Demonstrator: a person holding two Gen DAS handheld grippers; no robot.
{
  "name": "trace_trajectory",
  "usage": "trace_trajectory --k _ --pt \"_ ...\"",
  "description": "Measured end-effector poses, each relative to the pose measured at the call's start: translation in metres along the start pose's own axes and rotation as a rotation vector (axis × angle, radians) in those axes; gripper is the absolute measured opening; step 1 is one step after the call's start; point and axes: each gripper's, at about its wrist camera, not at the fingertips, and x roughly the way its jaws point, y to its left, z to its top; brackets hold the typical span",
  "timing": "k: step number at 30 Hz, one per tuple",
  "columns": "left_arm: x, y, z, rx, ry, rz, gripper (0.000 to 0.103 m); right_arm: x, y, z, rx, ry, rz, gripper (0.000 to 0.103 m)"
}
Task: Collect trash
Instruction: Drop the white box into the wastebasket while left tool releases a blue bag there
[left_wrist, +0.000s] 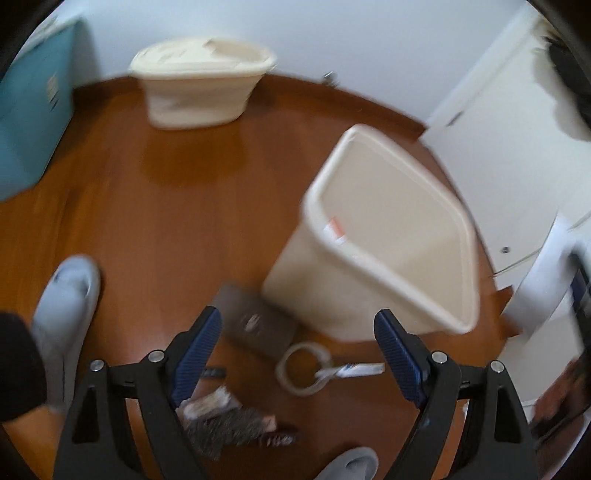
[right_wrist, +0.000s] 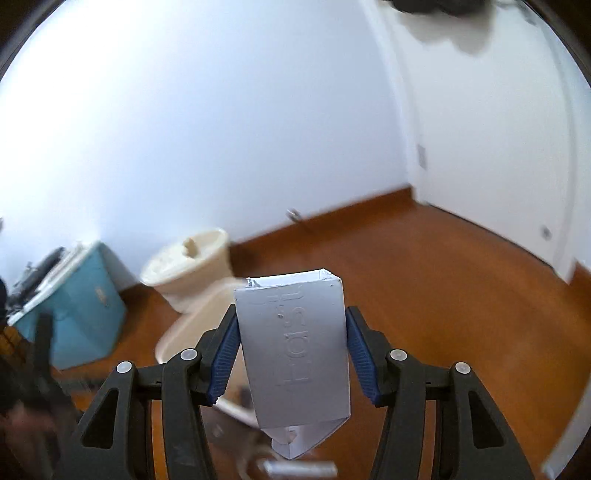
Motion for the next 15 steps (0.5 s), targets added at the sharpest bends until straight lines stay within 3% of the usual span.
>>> trace_trajectory --k 4,10,13,15 --pt "0.008 0.013 -0.006 -0.022 0.048 0.019 0.085 0.071 0.029 0.016 -0.096 0.142 0.023 0.058" --pt "0.022 0.019 -0.012 0.006 0.078 0.041 0.085 0.168 0.053 0.006 -0.214 0.382 0.017 0.058" --pt "0.040 0.027 -0.020 0.031 0.120 0.076 0.085 0.210 0.062 -0.017 -0.300 0.550 -0.048 0.058" --pt "0.052 0.033 -0.025 0.034 0.156 0.087 0.085 0.222 0.066 -0.030 -0.359 0.581 -0.089 0.058"
